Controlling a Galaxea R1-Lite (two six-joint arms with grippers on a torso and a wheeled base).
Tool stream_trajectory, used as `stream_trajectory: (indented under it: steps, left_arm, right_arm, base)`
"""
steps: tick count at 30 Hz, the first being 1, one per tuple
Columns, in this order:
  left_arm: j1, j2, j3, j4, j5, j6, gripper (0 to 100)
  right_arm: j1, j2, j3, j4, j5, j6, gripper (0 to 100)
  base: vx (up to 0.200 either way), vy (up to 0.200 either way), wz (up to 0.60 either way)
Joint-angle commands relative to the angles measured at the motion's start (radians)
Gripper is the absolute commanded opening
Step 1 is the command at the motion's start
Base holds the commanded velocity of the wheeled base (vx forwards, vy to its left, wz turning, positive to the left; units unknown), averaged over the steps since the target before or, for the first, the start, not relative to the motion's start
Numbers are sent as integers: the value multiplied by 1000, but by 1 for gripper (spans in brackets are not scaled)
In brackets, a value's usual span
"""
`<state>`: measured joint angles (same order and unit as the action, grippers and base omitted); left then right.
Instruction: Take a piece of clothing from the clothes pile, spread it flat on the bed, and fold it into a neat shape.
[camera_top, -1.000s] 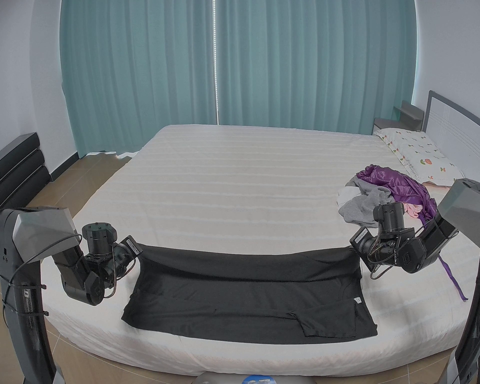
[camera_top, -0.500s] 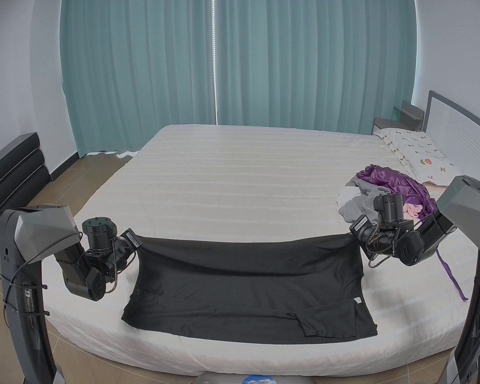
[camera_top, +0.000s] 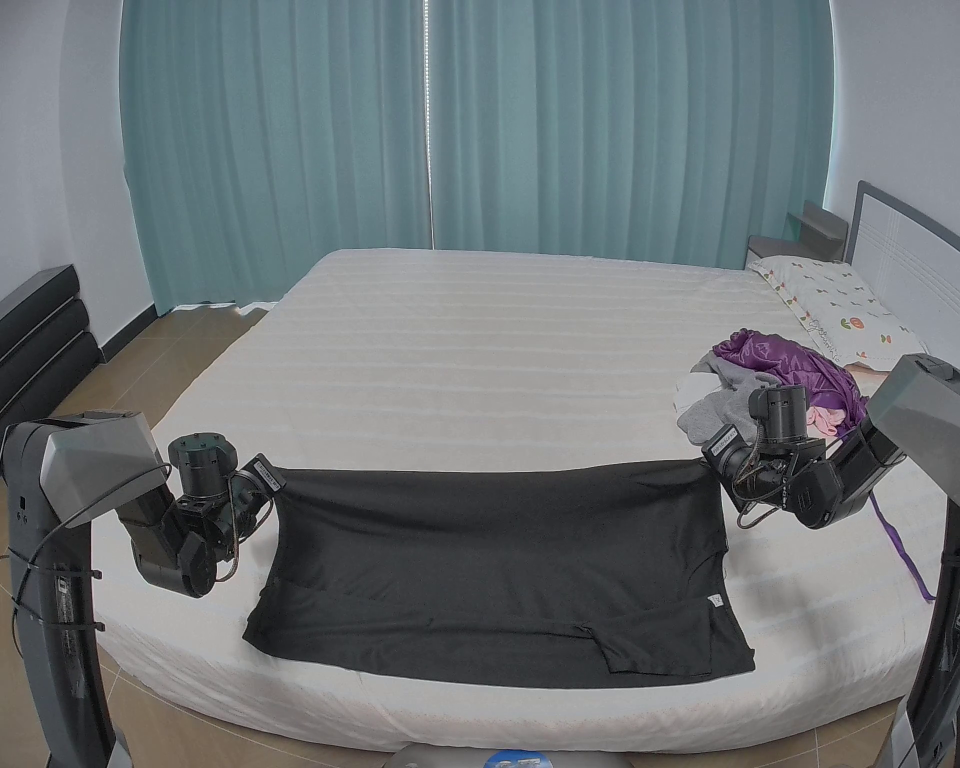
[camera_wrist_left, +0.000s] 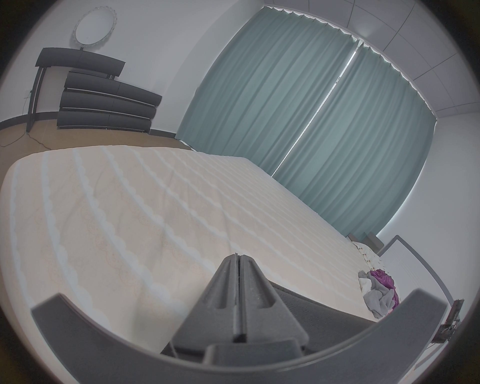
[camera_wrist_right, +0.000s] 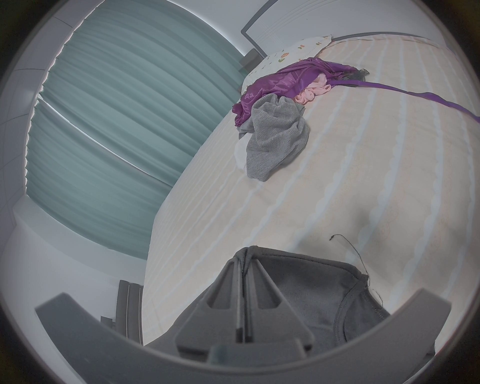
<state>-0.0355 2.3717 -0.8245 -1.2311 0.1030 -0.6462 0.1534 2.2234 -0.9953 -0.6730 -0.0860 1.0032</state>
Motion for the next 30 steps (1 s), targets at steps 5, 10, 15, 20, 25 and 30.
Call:
stream_trajectory:
  steps: [5, 10, 15, 20, 25, 30]
  left_arm:
    - [9, -3, -13, 2, 0, 2, 0]
    - [11, 14, -8, 5, 0, 2, 0]
    - [9, 37, -1, 8, 0, 25, 0]
    - [11, 29, 41, -2, 0, 37, 0]
    - [22, 8, 22, -2, -2, 37, 0]
    - [20, 20, -30, -2, -5, 36, 0]
  right_arm:
    - [2, 7, 6, -2, 2, 2, 0]
    - [2, 13, 11, -2, 6, 5, 0]
    - [2, 10, 30, 0, 12, 2, 0]
    - [-5, -5, 60, -2, 15, 2, 0]
    - [-23, -44, 49, -2, 25, 5, 0]
    - [-25, -33, 30, -4, 23, 3, 0]
  base:
    - [0, 0, 0]
    - [0, 0, 0]
    - [0, 0, 0]
    - [0, 0, 0]
    - [0, 0, 0]
    - [0, 0, 0]
